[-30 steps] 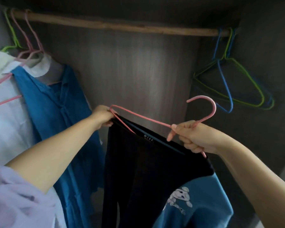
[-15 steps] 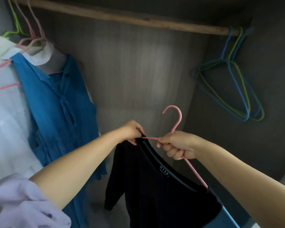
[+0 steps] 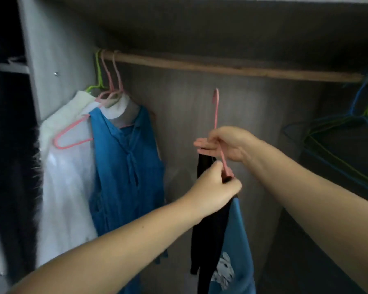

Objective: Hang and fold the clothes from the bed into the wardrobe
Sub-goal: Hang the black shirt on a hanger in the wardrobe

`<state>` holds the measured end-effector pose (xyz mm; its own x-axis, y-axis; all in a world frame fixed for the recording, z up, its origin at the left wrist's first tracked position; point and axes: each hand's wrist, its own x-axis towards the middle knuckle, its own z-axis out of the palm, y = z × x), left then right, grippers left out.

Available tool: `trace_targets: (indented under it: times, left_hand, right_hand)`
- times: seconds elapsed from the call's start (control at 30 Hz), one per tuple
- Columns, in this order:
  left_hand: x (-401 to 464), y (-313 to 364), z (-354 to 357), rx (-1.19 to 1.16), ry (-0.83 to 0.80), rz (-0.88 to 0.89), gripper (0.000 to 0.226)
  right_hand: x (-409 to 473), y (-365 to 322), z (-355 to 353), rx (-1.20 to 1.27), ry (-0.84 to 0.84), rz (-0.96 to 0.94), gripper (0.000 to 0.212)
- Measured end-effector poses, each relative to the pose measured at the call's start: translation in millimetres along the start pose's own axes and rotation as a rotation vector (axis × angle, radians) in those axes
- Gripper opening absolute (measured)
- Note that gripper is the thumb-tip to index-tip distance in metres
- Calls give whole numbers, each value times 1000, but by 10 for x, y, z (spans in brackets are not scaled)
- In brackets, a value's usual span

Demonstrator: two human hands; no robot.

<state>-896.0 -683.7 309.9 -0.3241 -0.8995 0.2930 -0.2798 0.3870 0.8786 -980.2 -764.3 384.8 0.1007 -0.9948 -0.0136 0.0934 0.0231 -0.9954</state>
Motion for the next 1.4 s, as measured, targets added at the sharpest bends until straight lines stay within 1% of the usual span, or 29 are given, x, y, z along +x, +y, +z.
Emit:
trace_targets:
  times: [0.07, 0.13, 0.2, 0.27, 0.33, 0.37, 0.43, 0.5, 0.57, 0.63, 0.7, 0.8, 0.97, 1.07, 1.1, 1.17, 1.27, 1.4]
  left_hand:
    - [139, 64, -342, 23, 184, 16, 16]
    - [282, 124, -737, 71, 305, 48, 18]
    - [413, 163, -1124, 175, 381, 82, 20]
    - [552, 161, -1482, 305, 443, 96, 18]
    - [679, 133, -1828, 485, 505, 77, 17]
    - [745, 114, -1995, 598, 522, 66, 17]
    - [893, 26, -2299, 806, 505, 21, 19]
    - [989, -134, -2523, 1036, 463, -75, 27]
    - [1023, -340, -2666, 1232, 437, -114, 38]
    - [1012, -509, -2784, 1313, 425, -119, 46]
    - [985, -575, -2900, 1390, 411, -216, 51]
    - [966, -605, -3010, 1470, 425, -293, 58]
    - [929, -656, -2949, 1549, 433, -251, 60]
    - [908, -638, -2863, 1592, 464, -195, 65]
    - [903, -626, -2807, 1596, 469, -158, 66]
    - [902, -592, -2619, 1569, 459, -43, 66]
    - [912, -539, -2133, 1455, 376, 168, 62]
    - [853, -613, -1258, 1231, 243, 449, 47]
  right_hand:
    - [112, -151, 266, -188, -32, -147, 14]
    - [223, -297, 539, -420, -46, -285, 15]
    - [348, -420, 833, -629, -56, -385, 16]
    - [482, -556, 1141, -803, -18, -472, 16]
    - [696, -692, 1414, -910, 10, -525, 13]
    - [852, -747, 1530, -947, 5, -516, 13]
    - [1205, -777, 1747, -1048, -26, -476, 18]
    - [1492, -691, 1965, -1173, -64, -424, 29]
    - [1697, -572, 2165, -1283, -94, -396, 41]
    - [1806, -491, 2353, -1347, -81, -418, 43]
    - [1879, -463, 2495, -1357, -63, -435, 47]
    - [2005, -416, 2611, -1257, -81, -471, 50]
    - [1973, -244, 2439, -1020, -112, -499, 44]
    - [1815, -143, 2071, -911, -14, -530, 50]
    - [1759, -89, 1905, -915, 41, -535, 51]
    - [1637, 38, 1542, -1008, 197, -513, 51]
    - [1319, 277, 984, -1161, 418, -449, 53]
    - [498, 718, 235, -1255, 560, -401, 55]
